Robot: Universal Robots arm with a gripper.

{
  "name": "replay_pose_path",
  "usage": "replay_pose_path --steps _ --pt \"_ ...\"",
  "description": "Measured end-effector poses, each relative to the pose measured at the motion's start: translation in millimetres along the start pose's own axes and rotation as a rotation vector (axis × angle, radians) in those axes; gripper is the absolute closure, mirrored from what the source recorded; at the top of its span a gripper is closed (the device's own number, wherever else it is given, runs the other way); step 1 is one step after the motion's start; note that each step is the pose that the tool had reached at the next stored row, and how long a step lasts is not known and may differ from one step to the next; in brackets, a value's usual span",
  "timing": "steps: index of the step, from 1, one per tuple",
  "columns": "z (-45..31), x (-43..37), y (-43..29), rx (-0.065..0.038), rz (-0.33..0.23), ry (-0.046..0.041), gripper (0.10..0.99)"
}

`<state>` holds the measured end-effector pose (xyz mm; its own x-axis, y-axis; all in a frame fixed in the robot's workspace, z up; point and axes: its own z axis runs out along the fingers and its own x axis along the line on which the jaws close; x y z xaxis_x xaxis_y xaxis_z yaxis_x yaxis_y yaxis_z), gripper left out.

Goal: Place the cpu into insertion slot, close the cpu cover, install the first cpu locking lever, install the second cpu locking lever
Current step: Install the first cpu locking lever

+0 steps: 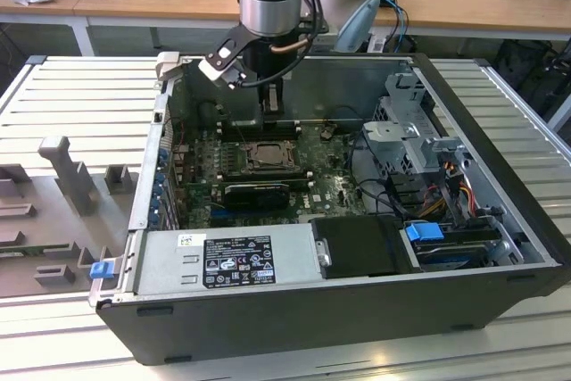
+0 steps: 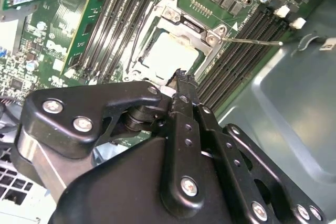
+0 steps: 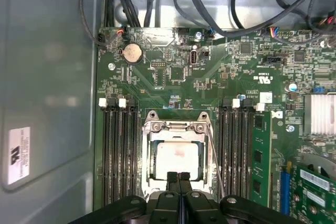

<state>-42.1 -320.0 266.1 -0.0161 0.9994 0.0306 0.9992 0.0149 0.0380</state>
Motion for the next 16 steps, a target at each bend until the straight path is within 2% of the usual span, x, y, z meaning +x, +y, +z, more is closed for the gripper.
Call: replay_pose_path --steps 3,4,16 --pt "-3.4 0.1 0.2 0.000 0.000 -0.0023 0.980" --pt "-3.4 0.1 0.1 0.000 -0.016 -0.0021 0.980" --pt "-0.8 0.0 0.0 0.008 -0.248 0.0050 0.980"
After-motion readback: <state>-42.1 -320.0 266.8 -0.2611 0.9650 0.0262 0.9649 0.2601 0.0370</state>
